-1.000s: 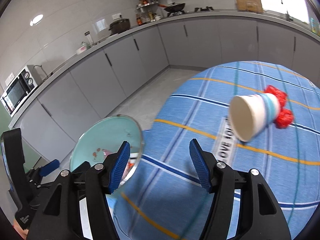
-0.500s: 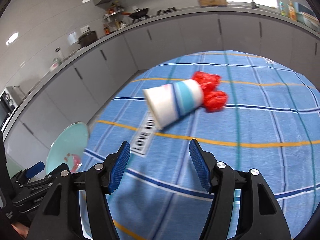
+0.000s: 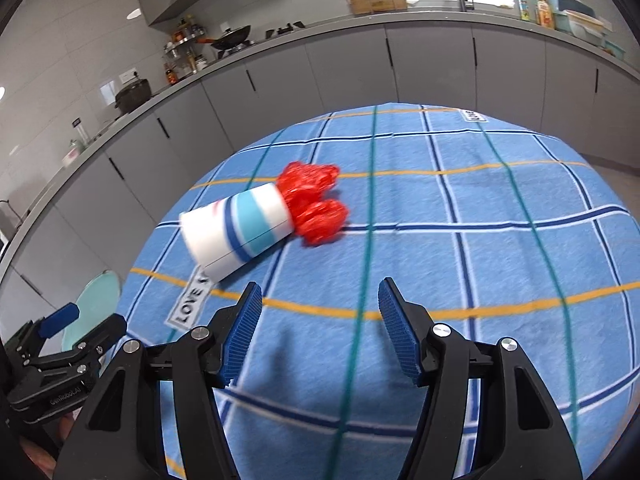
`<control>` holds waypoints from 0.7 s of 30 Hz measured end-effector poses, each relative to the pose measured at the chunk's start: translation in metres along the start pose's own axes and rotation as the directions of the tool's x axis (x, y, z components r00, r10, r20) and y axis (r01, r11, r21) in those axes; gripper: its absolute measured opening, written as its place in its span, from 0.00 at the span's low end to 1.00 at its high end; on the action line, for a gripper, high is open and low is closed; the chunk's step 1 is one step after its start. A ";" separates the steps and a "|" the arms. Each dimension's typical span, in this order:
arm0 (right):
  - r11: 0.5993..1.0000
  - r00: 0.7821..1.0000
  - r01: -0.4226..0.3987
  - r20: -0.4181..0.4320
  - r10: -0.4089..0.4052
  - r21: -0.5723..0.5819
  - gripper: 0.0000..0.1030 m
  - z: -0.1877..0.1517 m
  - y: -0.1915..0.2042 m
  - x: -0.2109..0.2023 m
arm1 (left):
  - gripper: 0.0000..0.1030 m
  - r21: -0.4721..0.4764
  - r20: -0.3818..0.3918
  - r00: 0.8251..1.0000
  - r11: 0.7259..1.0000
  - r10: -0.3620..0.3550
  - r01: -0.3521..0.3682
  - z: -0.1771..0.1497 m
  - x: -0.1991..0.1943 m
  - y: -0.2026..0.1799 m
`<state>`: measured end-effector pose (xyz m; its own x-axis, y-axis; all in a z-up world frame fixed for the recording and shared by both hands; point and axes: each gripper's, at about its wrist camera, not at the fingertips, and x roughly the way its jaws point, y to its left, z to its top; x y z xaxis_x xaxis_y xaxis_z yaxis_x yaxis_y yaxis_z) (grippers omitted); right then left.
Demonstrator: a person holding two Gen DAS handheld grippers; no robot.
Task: Collect trash
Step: 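Move both open tools back toward the paper cup and red bag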
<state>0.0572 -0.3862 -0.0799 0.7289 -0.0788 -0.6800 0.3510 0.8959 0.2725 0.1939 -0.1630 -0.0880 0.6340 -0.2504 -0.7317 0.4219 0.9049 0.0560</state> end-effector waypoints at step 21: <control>0.999 0.999 0.028 -0.036 -0.027 0.030 0.59 0.039 -0.048 0.026 | 0.93 0.295 -0.016 0.972 0.927 -0.236 0.230 0.072 0.078 -0.083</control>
<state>0.0820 -0.4483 -0.0837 0.6977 -0.0877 -0.7110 0.3893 0.8795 0.2736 0.2545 -0.2823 -0.1007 0.5057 -0.4515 -0.7351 0.7286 0.6798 0.0838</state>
